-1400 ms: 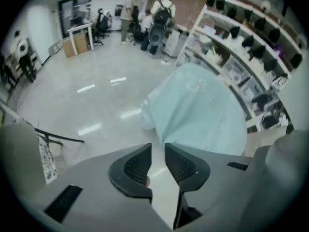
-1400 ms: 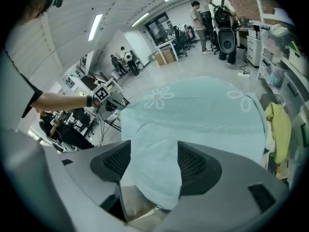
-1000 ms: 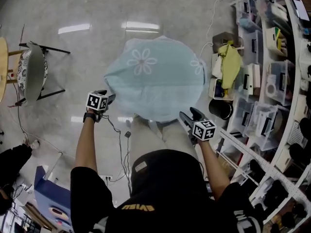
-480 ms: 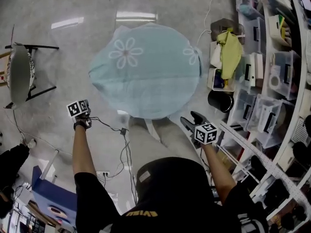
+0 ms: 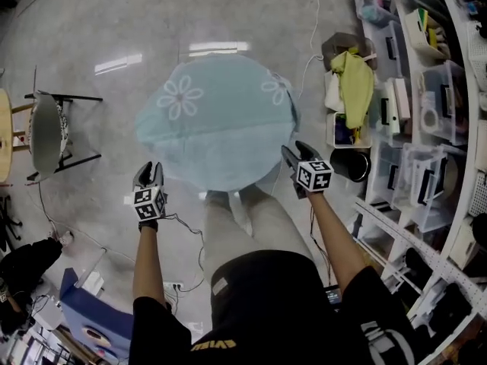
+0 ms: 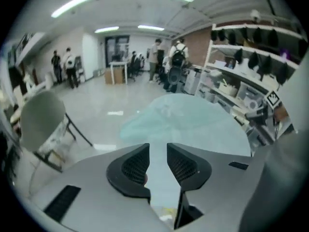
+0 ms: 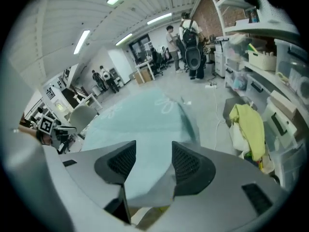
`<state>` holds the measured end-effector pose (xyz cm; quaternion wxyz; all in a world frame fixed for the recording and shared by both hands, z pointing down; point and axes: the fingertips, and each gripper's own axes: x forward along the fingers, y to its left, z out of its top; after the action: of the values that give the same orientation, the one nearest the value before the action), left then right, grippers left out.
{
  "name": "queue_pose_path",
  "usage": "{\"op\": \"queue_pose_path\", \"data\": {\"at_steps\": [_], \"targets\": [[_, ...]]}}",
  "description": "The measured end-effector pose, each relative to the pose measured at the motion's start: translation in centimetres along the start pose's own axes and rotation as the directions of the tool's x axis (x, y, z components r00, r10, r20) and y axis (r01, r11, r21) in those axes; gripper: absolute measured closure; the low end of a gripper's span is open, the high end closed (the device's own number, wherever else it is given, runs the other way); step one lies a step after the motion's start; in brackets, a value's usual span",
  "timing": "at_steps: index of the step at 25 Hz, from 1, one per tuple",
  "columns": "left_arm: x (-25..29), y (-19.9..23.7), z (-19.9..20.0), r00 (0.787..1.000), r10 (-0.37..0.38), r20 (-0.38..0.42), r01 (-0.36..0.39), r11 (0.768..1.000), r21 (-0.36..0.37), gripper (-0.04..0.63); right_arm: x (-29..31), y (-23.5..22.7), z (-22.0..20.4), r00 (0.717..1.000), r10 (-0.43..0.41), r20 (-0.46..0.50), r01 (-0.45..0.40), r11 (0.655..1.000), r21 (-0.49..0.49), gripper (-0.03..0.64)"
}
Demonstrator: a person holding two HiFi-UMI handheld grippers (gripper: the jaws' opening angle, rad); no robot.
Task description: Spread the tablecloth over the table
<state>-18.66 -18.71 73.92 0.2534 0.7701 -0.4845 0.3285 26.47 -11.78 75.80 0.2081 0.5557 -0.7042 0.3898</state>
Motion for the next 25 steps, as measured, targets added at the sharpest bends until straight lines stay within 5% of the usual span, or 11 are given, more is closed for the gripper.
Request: {"op": "queue_pose_path", "data": {"at_steps": [3, 7, 13, 15, 17, 18, 21, 25], "targets": [[3.0, 1.3, 6.0, 0.995, 0.026, 0.094, -0.036, 0.994, 0.104, 0.471, 2.8, -4.4, 7.7, 0.985, -0.008, 0.170, 0.010, 1.000, -0.010, 0.450], [8.4, 7.1, 5.7, 0.994, 0.101, 0.052, -0.094, 0.986, -0.137, 0.531, 8.6, -8.7, 14.2, 0.944, 0.052, 0.326, -0.129, 0.967, 0.221, 0.627], [13.7, 8.1, -0.9, 0.995, 0.085, 0.044, -0.067, 0.947, -0.313, 0.555, 15.8, -12.0, 8.4, 0.988, 0.106, 0.116, -0.123, 0.980, 0.155, 0.621], [15.5, 7.6, -1.8, 0.997, 0.038, 0.069, -0.005, 0.907, -0.421, 0.577, 16.7, -12.4, 7.1, 0.989, 0.118, 0.094, -0.132, 0.978, 0.162, 0.623], [16.5, 7.2, -3.1, 0.997, -0.041, 0.066, 0.071, 0.840, -0.537, 0.575, 17.3, -12.8, 6.4, 0.997, 0.068, 0.045, -0.072, 0.992, 0.102, 0.621], [16.4, 7.3, -4.0, 0.998, -0.049, 0.032, 0.059, 0.835, -0.546, 0.574, 17.2, -13.1, 6.0, 1.000, 0.019, 0.015, -0.020, 0.998, 0.056, 0.621], [13.1, 7.7, -7.0, 0.993, 0.048, -0.107, -0.084, 0.930, -0.357, 0.575, 14.0, -14.3, 5.7, 0.990, -0.140, 0.028, 0.141, 0.990, -0.008, 0.621], [2.4, 5.8, -6.2, 0.991, 0.133, -0.019, -0.134, 0.969, -0.208, 0.575, 3.1, -8.6, 5.1, 0.979, -0.139, 0.148, 0.143, 0.990, -0.016, 0.620]]}}
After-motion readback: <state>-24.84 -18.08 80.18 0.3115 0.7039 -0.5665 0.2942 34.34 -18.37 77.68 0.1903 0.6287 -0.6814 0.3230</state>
